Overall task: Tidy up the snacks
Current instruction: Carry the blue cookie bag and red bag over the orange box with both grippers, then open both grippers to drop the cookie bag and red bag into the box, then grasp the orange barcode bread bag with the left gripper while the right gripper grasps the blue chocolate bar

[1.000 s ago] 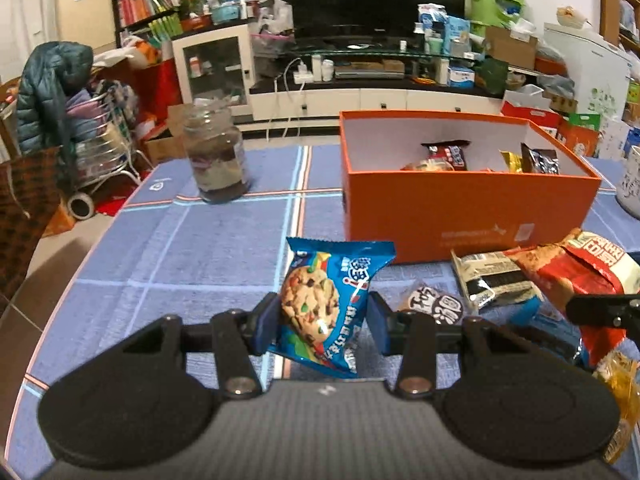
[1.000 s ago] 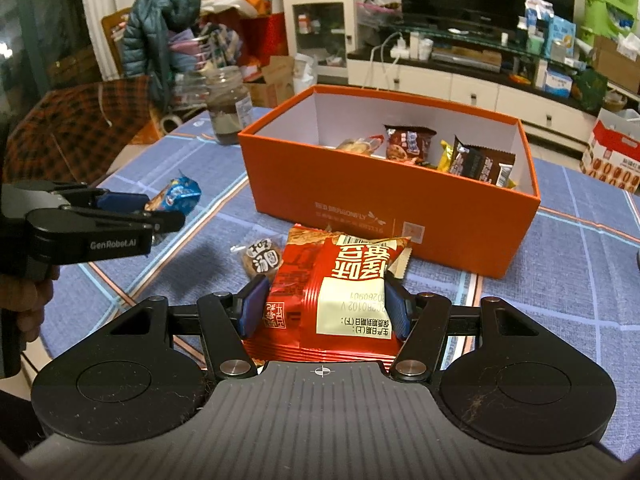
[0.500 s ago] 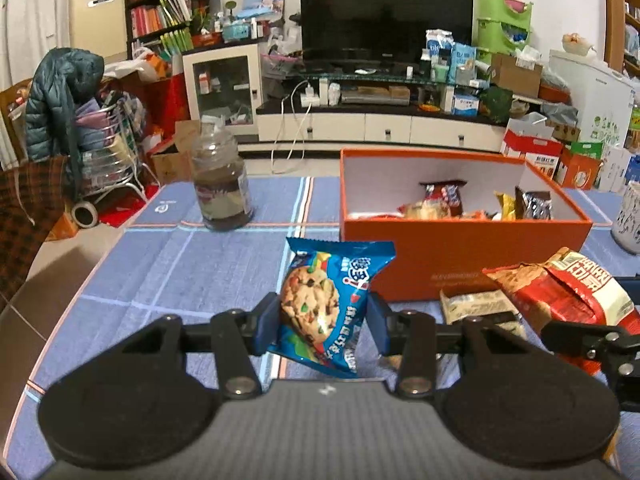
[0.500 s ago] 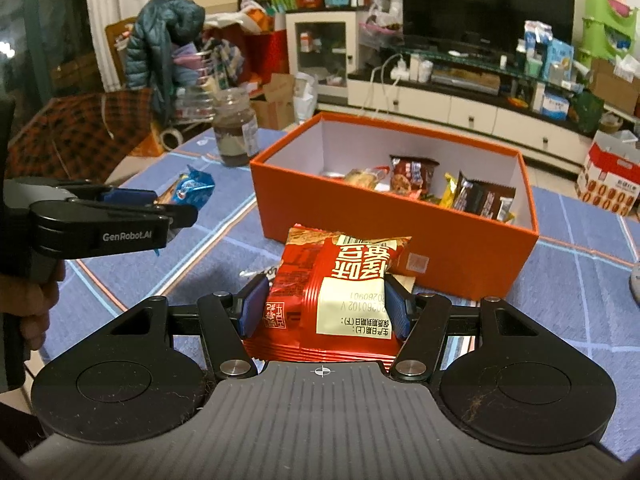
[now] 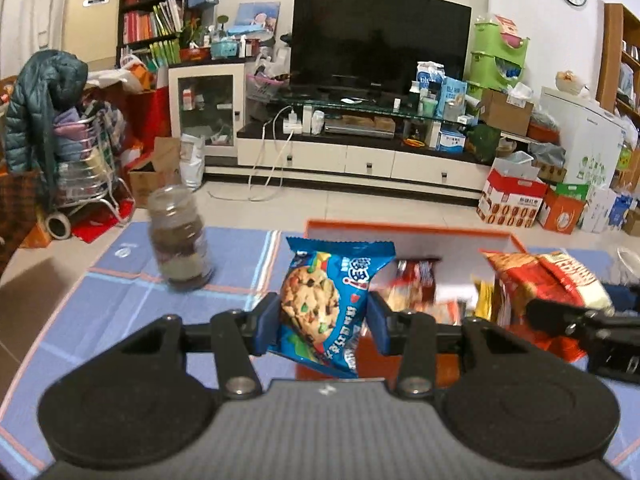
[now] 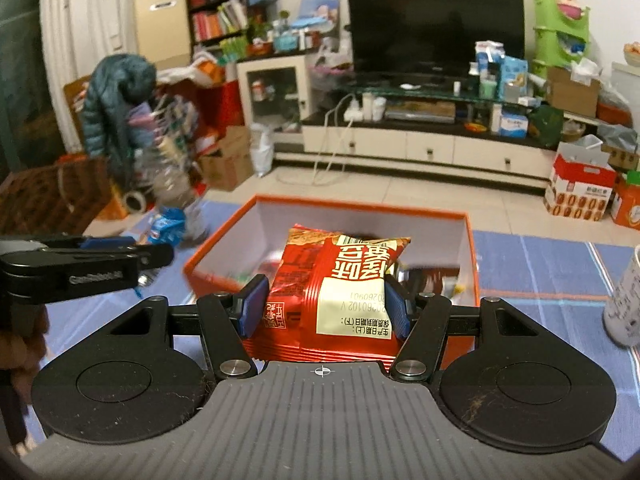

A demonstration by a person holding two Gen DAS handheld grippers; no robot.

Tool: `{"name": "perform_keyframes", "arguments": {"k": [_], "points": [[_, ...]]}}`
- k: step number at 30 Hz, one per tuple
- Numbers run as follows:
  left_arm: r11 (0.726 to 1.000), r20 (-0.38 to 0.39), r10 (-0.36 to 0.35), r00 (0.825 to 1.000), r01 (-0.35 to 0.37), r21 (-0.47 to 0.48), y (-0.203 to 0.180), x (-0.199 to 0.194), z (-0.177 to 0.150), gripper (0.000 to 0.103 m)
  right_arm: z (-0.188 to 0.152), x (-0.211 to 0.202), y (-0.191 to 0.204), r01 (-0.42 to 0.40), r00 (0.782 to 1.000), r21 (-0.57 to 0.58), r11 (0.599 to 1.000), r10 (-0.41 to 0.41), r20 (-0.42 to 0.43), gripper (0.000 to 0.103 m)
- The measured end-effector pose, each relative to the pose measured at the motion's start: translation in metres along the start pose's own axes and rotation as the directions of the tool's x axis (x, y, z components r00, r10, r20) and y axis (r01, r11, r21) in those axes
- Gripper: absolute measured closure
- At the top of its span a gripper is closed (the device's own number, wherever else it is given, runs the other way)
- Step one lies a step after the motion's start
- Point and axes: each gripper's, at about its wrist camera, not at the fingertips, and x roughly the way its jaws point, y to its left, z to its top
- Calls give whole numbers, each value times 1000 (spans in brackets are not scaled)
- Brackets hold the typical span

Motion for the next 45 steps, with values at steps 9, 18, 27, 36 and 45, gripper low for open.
{"name": "perform_keyframes", "arguments": {"k": [9,18,27,36,45], "points": [[996,70,39,997,-44,73,-2,-26,-13,1,13,10,-25,26,998,58,998,-29,49,41],[970,-48,22,999,-33,-241,48,-95,-114,1,-68,-64,-22,-6,998,-74,997,2,-55,36],[999,-120,-44,992,43,-15,34,-80,-125,1,-125,-107,27,-236,971,-404,884,200,-130,28],[895,-134,-324,937,349,277,-19,-104,-138,1,-100,-57,-22,-95,982,-127,987,73,-172,32],[707,-244,-423,873,486,514,-66,-115,-178,3,-107,32,7,-212,901,-68,975,168,-400,53]]}}
